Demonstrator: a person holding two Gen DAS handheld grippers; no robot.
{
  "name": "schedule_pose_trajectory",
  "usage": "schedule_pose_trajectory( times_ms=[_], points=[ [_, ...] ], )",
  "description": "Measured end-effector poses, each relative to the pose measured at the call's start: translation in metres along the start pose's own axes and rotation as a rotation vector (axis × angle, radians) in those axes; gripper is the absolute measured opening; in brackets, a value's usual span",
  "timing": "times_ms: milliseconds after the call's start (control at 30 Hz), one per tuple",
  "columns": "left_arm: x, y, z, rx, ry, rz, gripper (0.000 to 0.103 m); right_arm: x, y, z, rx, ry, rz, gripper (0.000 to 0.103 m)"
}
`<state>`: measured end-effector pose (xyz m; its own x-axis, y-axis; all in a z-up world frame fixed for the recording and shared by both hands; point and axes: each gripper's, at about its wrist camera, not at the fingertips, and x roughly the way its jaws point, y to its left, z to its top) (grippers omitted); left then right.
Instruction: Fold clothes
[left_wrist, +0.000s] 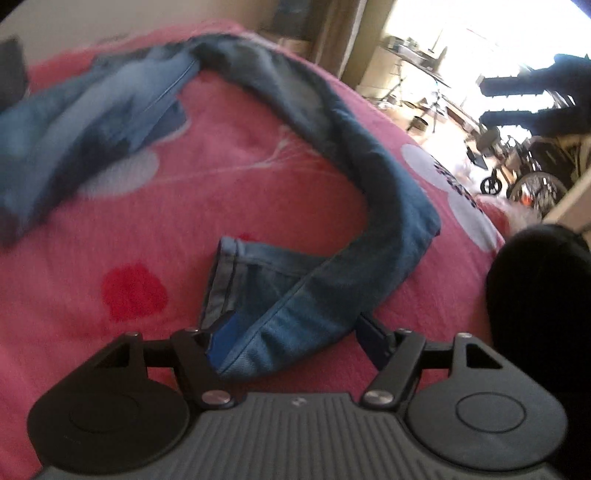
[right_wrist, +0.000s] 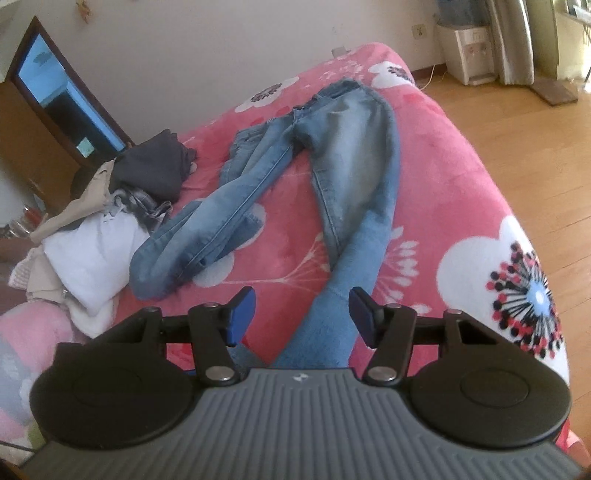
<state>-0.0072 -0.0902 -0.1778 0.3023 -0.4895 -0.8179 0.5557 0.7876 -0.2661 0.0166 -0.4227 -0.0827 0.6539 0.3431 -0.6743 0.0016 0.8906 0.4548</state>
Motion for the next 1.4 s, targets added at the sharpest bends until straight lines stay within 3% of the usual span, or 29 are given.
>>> schedule_pose_trajectory(
  times_ms=[133, 200, 400, 533, 633, 733, 800, 867, 933, 1000, 1100, 1233, 1400],
  points=[
    [-0.002, 0.004, -0.004, -0.080, 0.039, -0.025, 0.043, 0.006, -0.004, -0.007, 0.005, 0.022, 0.009, 0.056],
    [-0.009, 0.001, -0.010, -0.081, 0.033, -0.045, 0.037, 0.008, -0.007, -0.010, 0.015, 0.030, 0.025, 0.056],
    [-0.024, -0.014, -0.034, -0.084, 0.076, -0.277, 0.039, 0.007, -0.019, -0.009, 0.021, 0.027, 0.007, 0.056],
    [-0.018, -0.017, -0.042, -0.087, 0.101, -0.279, 0.047, 0.015, -0.023, -0.002, 0.010, 0.031, -0.012, 0.057],
    [-0.009, -0.006, -0.039, -0.175, 0.106, -0.296, 0.049, 0.020, -0.026, 0.004, 0.002, 0.034, -0.025, 0.057],
    [-0.001, 0.003, -0.035, -0.263, 0.078, -0.305, 0.059, 0.037, -0.023, 0.014, -0.044, 0.045, -0.047, 0.057],
    [0.005, 0.005, -0.032, -0.305, 0.077, -0.316, 0.058, 0.054, -0.020, 0.021, -0.072, 0.064, -0.060, 0.057],
    [0.010, 0.005, -0.030, -0.320, 0.073, -0.335, 0.046, 0.071, -0.017, 0.028, -0.097, 0.078, -0.076, 0.058],
    [0.005, -0.003, -0.027, -0.285, 0.045, -0.355, 0.016, 0.089, -0.013, 0.036, -0.127, 0.085, -0.105, 0.058],
    [0.001, -0.011, -0.024, -0.250, 0.017, -0.376, 0.006, 0.105, -0.009, 0.042, -0.159, 0.094, -0.138, 0.058],
    [-0.007, -0.023, -0.018, -0.195, -0.030, -0.412, 0.005, 0.126, -0.002, 0.051, -0.216, 0.112, -0.188, 0.059],
    [-0.027, -0.044, -0.006, -0.106, -0.153, -0.535, 0.005, 0.151, 0.009, 0.060, -0.333, 0.136, -0.263, 0.063],
    [-0.020, -0.075, 0.016, -0.012, -0.178, -0.667, 0.004, 0.173, 0.011, 0.064, -0.464, 0.183, -0.364, 0.067]
  ],
)
